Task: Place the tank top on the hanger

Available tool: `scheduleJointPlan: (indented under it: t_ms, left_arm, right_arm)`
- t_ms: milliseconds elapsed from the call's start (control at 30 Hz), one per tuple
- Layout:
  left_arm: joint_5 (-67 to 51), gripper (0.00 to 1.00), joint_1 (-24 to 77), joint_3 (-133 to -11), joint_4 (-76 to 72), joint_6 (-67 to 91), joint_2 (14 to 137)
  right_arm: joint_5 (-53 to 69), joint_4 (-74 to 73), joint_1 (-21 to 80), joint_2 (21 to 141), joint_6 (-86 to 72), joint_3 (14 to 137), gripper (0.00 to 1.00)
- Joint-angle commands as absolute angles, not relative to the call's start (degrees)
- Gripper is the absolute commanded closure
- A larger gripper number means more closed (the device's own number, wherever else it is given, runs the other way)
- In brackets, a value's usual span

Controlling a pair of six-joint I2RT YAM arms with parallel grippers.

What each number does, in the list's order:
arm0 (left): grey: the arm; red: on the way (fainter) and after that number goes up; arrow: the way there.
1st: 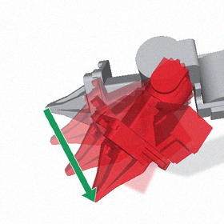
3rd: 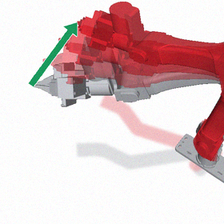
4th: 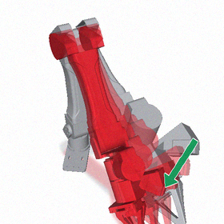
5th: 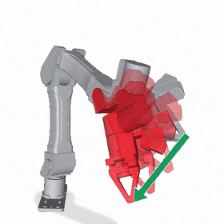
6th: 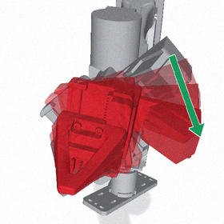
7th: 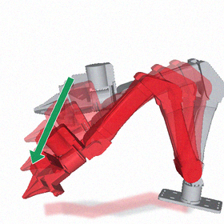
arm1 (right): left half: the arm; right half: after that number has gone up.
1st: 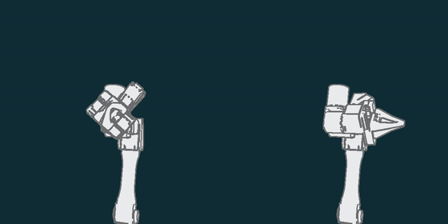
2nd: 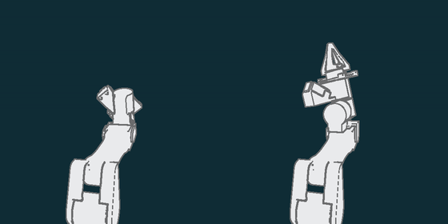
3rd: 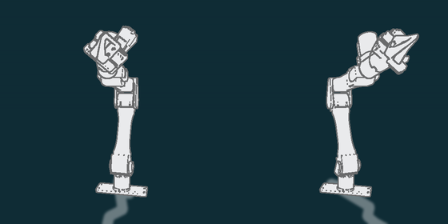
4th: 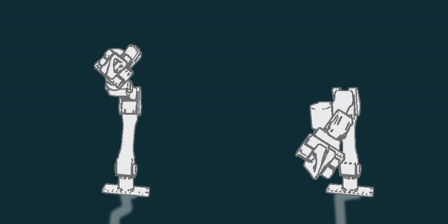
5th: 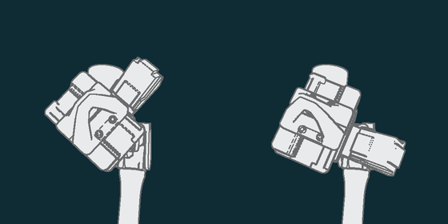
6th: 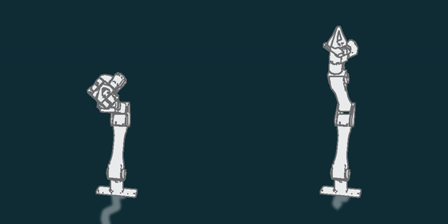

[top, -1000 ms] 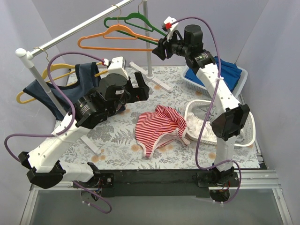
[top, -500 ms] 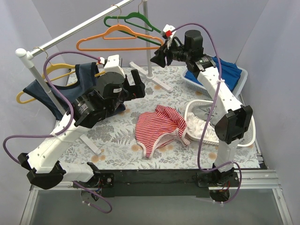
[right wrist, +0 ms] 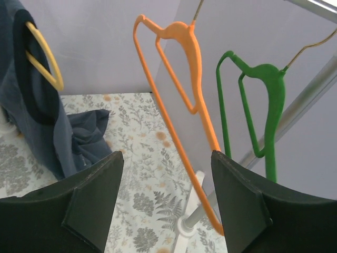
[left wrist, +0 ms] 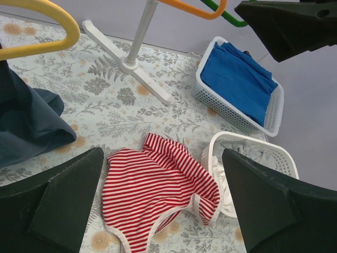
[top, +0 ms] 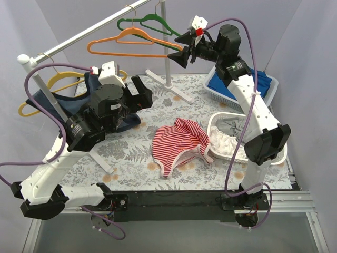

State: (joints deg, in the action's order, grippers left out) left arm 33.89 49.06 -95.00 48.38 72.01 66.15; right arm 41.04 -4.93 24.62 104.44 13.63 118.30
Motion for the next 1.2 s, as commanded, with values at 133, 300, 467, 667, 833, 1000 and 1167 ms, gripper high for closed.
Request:
scheduleJointPlan:
  t_ms: [133, 300, 467, 667, 833, 1000, 1167]
  left_arm:
    - [34.89, 0.02, 48.78, -94.74, 50.45, 73.04, 65.92]
    - [35.86, 0.02, 48.6, -95.19, 50.54, 71.72, 66.18]
    - [36.65, 0.02, 48.6, -95.01, 49.66, 70.4, 66.71]
    - [36.3, 0.02, 48.34, -95.1, 48.52, 69.17, 67.5]
    - [36.3, 0.02, 47.99, -95.27, 47.9, 68.55, 68.03]
    - [35.95, 0.02, 47.9, -94.75, 47.37, 68.55, 67.85]
    - [35.95, 0.02, 47.72, -94.57, 47.2, 68.64, 67.41]
  right_arm:
    - [42.28, -2.37, 23.73, 112.57, 17.05, 127.78, 0.22]
    - [41.22, -1.59, 23.73, 116.19, 18.1, 131.39, 0.21]
    - [39.91, 1.05, 23.73, 116.8, 18.72, 130.87, 0.19]
    - [39.99, 0.97, 23.73, 118.83, 18.72, 130.43, 0.19]
    - [41.31, 0.97, 23.73, 118.39, 17.49, 127.71, 0.2]
    - [43.86, 0.97, 23.91, 117.78, 15.82, 126.39, 0.25]
    - [44.12, 0.18, 24.96, 117.33, 15.47, 125.16, 0.35]
